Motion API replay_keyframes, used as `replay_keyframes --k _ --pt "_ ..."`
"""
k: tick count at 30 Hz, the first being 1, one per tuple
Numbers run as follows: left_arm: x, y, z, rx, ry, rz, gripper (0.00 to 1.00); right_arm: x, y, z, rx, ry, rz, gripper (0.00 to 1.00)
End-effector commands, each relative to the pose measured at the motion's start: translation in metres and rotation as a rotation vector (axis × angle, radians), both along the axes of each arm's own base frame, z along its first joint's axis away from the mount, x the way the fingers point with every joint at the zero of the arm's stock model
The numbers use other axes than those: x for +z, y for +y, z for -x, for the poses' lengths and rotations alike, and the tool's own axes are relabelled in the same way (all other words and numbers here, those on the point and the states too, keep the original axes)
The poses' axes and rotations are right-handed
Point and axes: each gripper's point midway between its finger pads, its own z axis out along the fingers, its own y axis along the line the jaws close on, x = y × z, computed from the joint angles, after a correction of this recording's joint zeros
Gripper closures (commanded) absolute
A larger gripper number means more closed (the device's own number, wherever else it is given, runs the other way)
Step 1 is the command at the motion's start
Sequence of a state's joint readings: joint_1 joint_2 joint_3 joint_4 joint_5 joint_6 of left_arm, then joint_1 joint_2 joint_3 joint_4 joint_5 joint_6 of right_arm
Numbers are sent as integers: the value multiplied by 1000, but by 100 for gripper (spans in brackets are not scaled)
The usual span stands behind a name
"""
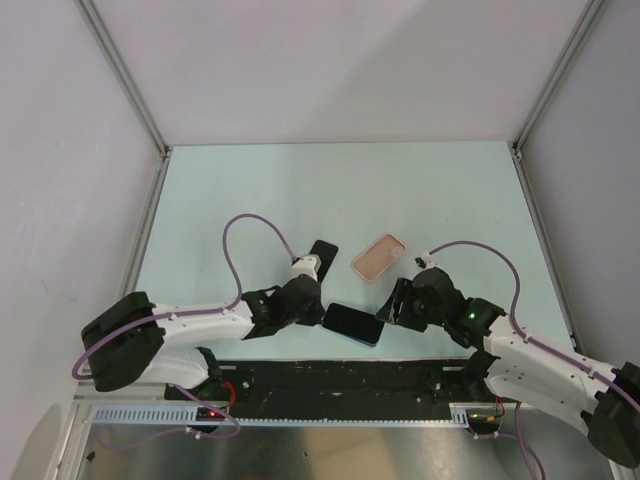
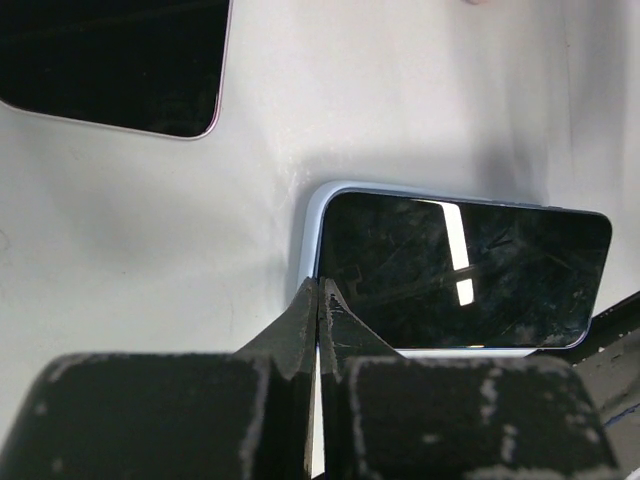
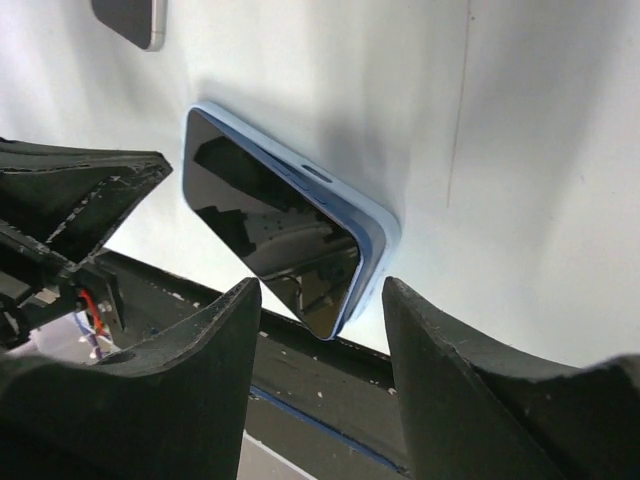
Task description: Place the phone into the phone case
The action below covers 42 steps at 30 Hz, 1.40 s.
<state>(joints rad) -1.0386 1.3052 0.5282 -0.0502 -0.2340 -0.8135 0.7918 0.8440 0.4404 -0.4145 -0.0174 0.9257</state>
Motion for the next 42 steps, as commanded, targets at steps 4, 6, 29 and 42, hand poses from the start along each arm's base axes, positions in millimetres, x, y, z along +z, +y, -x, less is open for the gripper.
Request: replay_keyframes --k 4,6,29,42 --pt "27 -16 -7 4 -25 55 99 -1 12 0 7 22 -114 42" --pt "27 -17 -8 4 -24 53 99 -4 14 1 13 36 -129 42" --pt "-5 -15 -10 17 14 -36 100 -11 38 7 34 84 -253 53" --pt "-9 -21 -8 4 21 -21 100 1 67 -1 34 75 -390 59"
